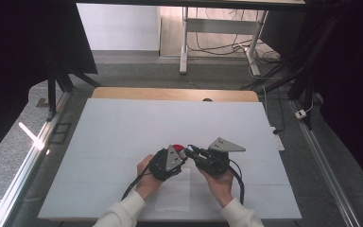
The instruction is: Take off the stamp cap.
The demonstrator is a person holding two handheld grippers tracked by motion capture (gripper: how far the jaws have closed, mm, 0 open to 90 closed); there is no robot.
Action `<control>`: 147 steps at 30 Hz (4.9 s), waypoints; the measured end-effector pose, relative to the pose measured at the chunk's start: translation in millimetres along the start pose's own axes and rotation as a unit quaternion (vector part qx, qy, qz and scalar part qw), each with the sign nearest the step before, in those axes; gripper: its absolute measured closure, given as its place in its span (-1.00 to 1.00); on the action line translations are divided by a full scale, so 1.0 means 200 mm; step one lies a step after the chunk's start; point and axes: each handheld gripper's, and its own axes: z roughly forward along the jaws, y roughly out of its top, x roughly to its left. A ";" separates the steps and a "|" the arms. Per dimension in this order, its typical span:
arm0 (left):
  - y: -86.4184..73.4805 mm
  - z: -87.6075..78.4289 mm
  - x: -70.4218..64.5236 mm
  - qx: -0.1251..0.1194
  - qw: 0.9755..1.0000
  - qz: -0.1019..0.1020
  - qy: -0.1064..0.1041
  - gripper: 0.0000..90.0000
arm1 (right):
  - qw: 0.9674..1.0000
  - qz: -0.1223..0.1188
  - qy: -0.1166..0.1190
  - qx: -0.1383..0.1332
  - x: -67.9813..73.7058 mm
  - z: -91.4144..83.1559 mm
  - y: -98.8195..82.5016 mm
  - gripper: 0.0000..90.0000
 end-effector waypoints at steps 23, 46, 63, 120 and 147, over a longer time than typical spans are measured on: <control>-0.01 0.00 -0.01 0.007 1.000 0.003 0.004 0.46 | 1.000 -0.005 -0.006 0.002 0.01 0.01 -0.01 0.67; -0.01 0.01 0.01 0.005 1.000 -0.010 -0.013 0.47 | 1.000 -0.006 -0.008 0.006 0.01 0.00 0.00 0.67; -0.02 0.01 0.00 0.020 0.999 0.029 -0.005 0.47 | 1.000 0.004 -0.003 0.021 0.00 0.02 0.00 0.67; -0.08 -0.07 0.11 0.004 0.999 -0.034 -0.023 0.46 | 1.000 0.014 -0.008 -0.010 -0.07 -0.08 0.04 0.67; -0.34 -0.43 0.21 0.006 0.996 -0.087 -0.027 0.46 | 0.999 -0.031 -0.020 -0.001 -0.12 -0.12 0.06 0.67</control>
